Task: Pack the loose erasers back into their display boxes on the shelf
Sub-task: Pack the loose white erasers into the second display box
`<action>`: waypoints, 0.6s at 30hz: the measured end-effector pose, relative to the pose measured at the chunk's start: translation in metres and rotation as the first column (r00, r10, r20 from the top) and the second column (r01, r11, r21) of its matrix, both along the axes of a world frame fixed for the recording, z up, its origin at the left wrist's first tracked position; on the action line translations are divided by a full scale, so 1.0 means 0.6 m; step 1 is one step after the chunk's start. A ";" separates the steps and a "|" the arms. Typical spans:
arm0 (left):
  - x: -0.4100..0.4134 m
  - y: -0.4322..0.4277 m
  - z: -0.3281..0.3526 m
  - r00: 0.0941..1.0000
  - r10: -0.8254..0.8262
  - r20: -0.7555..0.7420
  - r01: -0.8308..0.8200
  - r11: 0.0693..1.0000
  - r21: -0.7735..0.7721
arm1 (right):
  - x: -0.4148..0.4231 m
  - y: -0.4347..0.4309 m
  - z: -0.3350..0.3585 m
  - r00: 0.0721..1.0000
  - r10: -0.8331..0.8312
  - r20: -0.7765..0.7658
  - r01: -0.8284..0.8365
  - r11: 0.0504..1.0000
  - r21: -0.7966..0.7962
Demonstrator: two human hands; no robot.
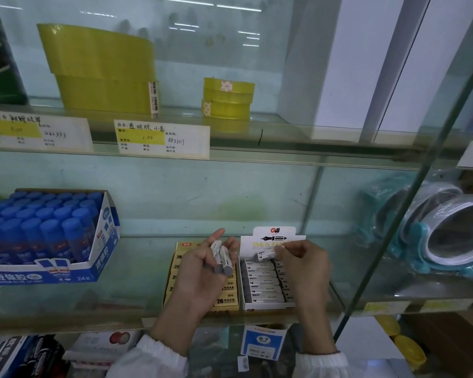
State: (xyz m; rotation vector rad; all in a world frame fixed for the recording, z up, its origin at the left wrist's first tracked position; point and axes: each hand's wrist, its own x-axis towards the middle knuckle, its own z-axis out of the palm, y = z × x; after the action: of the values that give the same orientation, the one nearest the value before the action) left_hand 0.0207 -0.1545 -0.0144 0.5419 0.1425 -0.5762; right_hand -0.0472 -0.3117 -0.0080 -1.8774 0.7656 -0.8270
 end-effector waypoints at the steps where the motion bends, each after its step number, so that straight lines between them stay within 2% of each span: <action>1: 0.000 0.000 0.000 1.000 0.000 0.007 0.000 1.000 0.007 | 0.002 0.002 0.001 1.000 -0.025 0.011 0.025 1.000 -0.008; 5: -0.002 0.002 0.001 1.000 -0.011 0.026 0.010 0.999 0.030 | 0.005 0.009 -0.005 0.995 -0.098 0.022 0.099 0.994 -0.048; 9: -0.003 -0.003 0.005 0.999 -0.011 0.037 0.012 1.000 -0.023 | 0.009 0.008 -0.011 0.991 -0.113 -0.070 0.103 0.985 -0.140; 14: -0.004 -0.006 0.004 0.998 -0.007 0.063 0.007 1.000 -0.002 | 0.014 0.017 -0.011 0.952 -0.051 -0.300 -0.031 0.964 -0.263; 18: -0.004 -0.009 0.005 0.995 -0.013 0.100 0.010 0.999 0.030 | 0.014 0.021 -0.013 0.935 -0.013 -0.355 -0.091 0.957 -0.275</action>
State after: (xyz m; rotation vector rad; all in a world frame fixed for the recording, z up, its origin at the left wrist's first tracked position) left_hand 0.0183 -0.1596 -0.0113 0.5994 0.0532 -0.5579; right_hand -0.0385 -0.2988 -0.0157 -2.3365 0.8570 -0.6033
